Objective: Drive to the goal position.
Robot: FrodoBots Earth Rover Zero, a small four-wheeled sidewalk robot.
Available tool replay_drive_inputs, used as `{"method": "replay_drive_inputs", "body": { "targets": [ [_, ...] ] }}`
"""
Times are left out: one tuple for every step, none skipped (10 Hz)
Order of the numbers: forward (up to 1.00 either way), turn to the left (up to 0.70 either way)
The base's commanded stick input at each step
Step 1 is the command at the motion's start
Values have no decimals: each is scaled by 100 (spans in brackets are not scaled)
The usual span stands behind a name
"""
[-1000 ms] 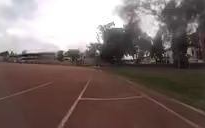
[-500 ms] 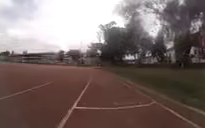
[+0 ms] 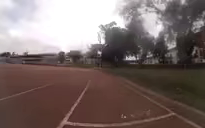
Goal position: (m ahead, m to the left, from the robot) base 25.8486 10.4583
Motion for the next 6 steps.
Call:
{"method": "replay_drive_inputs", "body": {
  "targets": [
    [85, 0],
    [85, 0],
    [85, 0],
    [85, 0],
    [85, 0],
    [85, 0]
  ]
}}
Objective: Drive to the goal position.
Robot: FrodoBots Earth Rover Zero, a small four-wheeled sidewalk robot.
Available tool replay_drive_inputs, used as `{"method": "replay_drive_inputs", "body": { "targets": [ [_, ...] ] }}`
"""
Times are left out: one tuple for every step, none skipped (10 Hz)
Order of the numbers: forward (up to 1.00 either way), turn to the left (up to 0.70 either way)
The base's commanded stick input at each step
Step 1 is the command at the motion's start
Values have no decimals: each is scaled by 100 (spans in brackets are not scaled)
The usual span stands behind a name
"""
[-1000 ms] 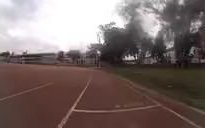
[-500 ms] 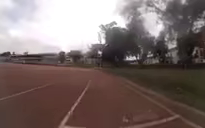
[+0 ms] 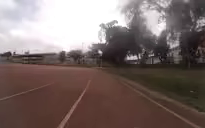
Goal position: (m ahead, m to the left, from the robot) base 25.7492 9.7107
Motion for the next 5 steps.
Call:
{"method": "replay_drive_inputs", "body": {
  "targets": [
    [85, 0],
    [85, 0],
    [85, 0],
    [85, 0],
    [85, 0]
  ]
}}
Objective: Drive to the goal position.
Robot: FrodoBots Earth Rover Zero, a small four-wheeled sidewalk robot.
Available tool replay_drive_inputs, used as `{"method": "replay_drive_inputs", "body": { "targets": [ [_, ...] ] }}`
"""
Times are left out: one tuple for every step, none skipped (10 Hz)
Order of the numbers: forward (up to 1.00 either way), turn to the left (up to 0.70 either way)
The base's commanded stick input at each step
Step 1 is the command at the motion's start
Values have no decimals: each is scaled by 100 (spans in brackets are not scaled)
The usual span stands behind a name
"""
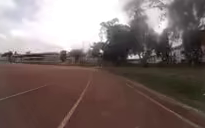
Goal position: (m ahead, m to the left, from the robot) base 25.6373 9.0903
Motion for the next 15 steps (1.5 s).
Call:
{"method": "replay_drive_inputs", "body": {
  "targets": [
    [85, 0],
    [85, 0],
    [85, 0],
    [85, 0],
    [85, 0],
    [85, 0],
    [85, 0],
    [85, 0],
    [85, 0],
    [85, 0],
    [85, 0],
    [85, 0],
    [85, 0],
    [85, 0],
    [85, 0]
  ]
}}
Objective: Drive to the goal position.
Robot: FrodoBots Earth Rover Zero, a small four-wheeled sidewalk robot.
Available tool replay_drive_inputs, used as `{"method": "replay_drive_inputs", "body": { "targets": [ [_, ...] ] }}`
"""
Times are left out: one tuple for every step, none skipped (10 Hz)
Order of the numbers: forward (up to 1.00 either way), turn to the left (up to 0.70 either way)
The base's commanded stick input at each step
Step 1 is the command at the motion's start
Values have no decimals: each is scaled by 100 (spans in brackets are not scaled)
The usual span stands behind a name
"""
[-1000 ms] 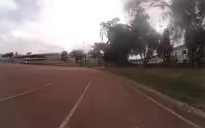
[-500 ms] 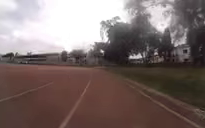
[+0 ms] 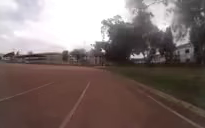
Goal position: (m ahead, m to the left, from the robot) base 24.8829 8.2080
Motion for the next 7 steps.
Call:
{"method": "replay_drive_inputs", "body": {
  "targets": [
    [85, 0],
    [85, 0],
    [85, 0],
    [85, 0],
    [85, 0],
    [85, 0],
    [85, 0]
  ]
}}
